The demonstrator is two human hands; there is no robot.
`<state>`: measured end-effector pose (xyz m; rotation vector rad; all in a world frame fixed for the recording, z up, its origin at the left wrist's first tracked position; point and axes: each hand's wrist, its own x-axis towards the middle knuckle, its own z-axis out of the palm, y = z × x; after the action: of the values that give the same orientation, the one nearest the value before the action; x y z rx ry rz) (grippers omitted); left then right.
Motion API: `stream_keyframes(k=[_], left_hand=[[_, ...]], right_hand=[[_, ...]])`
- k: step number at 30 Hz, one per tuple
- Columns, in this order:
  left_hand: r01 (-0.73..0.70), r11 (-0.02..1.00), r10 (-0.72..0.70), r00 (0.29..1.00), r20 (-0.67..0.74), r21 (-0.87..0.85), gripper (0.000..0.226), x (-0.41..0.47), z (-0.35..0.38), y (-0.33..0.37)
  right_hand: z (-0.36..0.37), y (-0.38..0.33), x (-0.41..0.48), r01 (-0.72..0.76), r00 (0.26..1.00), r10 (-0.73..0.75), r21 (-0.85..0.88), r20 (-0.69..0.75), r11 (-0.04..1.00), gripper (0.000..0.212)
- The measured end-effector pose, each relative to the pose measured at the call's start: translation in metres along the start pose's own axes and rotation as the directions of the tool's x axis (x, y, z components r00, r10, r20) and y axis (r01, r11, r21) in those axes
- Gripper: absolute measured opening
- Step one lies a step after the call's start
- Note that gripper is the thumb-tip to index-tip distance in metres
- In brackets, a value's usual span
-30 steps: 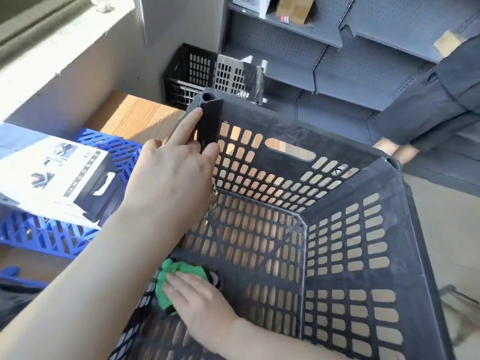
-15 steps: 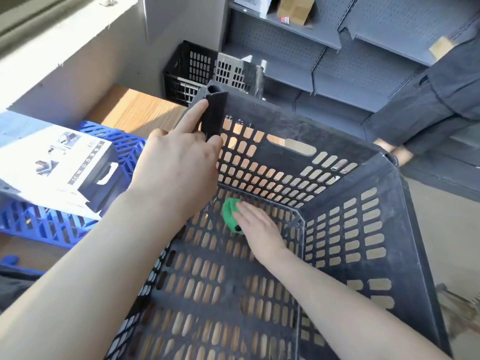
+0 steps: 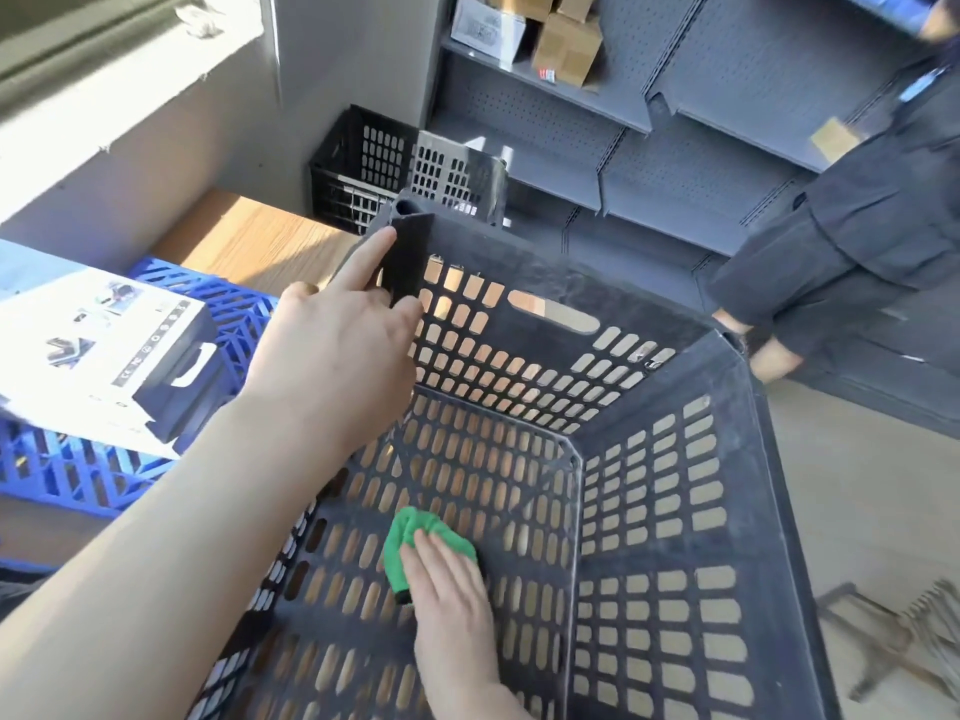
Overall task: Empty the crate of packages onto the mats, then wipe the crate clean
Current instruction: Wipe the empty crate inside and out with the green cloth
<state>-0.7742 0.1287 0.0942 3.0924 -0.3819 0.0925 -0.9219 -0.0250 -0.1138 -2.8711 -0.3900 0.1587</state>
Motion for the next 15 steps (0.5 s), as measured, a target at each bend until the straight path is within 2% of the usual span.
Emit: stream_keyframes(k=[2,7,9,12,15], left_hand=[[-0.005,1.000,0.005,1.000,0.000,-0.004,0.029,0.000,0.000,-0.001],[-0.010,1.000,0.010,1.000,-0.013,-0.022,0.030,-0.001,0.000,-0.001],[-0.009,1.000,0.008,1.000,-0.020,-0.027,0.030,-0.001,0.001,-0.002],[0.001,1.000,-0.002,1.000,-0.017,-0.029,0.029,-0.001,0.001,-0.001],[0.008,1.000,-0.008,1.000,-0.005,-0.006,0.030,-0.001,0.000,0.000]], right_hand=[[-0.002,0.000,0.000,0.142,0.990,-0.141,-0.021,0.027,0.990,0.058],[-0.018,0.054,0.032,0.414,0.908,-0.392,-0.170,0.148,0.894,0.069],[-0.034,0.078,0.053,0.339,0.939,-0.307,-0.251,0.157,0.907,0.074],[-0.067,0.113,0.079,0.051,0.996,-0.015,-0.402,0.092,0.914,0.068],[-0.078,0.136,0.088,-0.164,0.970,0.234,-0.522,0.070,0.837,0.054]])
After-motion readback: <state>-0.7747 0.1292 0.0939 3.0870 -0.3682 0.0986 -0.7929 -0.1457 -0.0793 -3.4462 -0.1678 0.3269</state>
